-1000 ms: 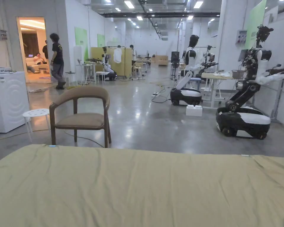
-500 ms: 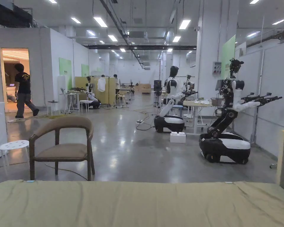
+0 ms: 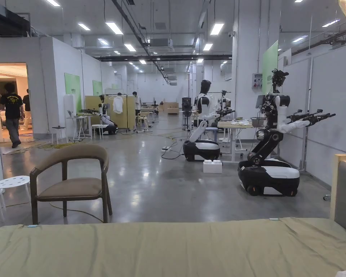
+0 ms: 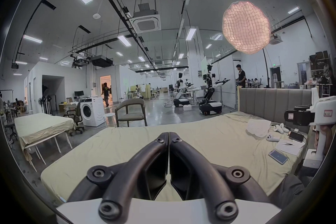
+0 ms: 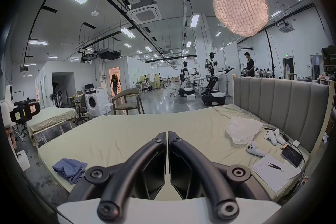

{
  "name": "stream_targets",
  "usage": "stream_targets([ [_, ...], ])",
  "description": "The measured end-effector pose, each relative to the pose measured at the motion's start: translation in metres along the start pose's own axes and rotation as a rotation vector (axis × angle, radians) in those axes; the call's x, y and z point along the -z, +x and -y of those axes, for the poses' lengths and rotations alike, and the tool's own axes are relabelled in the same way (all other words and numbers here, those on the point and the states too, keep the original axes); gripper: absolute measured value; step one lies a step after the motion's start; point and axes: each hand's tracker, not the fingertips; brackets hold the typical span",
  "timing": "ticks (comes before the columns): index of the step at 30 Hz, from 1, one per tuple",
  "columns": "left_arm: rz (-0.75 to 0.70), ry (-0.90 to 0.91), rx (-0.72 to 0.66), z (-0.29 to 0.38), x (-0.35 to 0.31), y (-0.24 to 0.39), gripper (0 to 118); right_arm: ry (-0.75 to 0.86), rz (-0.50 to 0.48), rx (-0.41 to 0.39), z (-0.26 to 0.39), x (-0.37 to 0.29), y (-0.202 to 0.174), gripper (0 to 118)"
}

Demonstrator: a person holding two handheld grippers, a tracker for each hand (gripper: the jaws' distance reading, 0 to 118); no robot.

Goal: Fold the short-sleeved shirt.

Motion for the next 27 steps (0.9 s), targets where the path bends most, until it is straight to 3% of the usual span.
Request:
stream_targets([
  [2, 0.013, 0.006, -0.005, -0.003, 0.0, 0.004, 4, 0.01, 0.001, 0.0, -0.002, -0.002, -0.001, 5],
  [3, 0.014, 0.014, -0.01, -0.004, 0.0, 0.003, 8, 0.015, 0.002, -0.006, -0.005, -0.003, -0.003, 12],
  [4, 0.014, 0.018, -0.015, -0.006, 0.001, 0.001, 16, 0.021, 0.001, -0.011, -0.007, -0.004, -0.004, 26],
  [5, 0.012, 0.021, -0.019, -0.007, 0.001, 0.0, 30, 0.026, 0.0, -0.016, -0.008, -0.004, -0.005, 50],
  [7, 0.005, 0.029, -0.025, -0.011, 0.002, 0.003, 53, 0.045, -0.017, -0.024, -0.009, -0.006, -0.006, 74],
  [10, 0.01, 0.024, -0.047, -0.016, 0.004, 0.003, 70, 0.075, -0.037, -0.006, -0.008, -0.005, -0.008, 87],
  [12, 0.023, 0.037, -0.053, -0.016, 0.003, 0.004, 89, 0.074, -0.039, -0.001, -0.008, -0.003, -0.009, 101],
  [15, 0.042, 0.045, -0.036, -0.018, 0.003, 0.008, 118, 0.092, -0.044, -0.016, -0.009, -0.003, -0.012, 109],
  [21, 0.04, 0.048, -0.023, -0.019, 0.005, 0.016, 118, 0.094, -0.047, -0.038, -0.012, -0.003, -0.014, 118],
  [27, 0.034, 0.043, -0.036, -0.019, 0.005, 0.014, 118, 0.075, -0.038, -0.042, -0.012, -0.001, -0.013, 118],
])
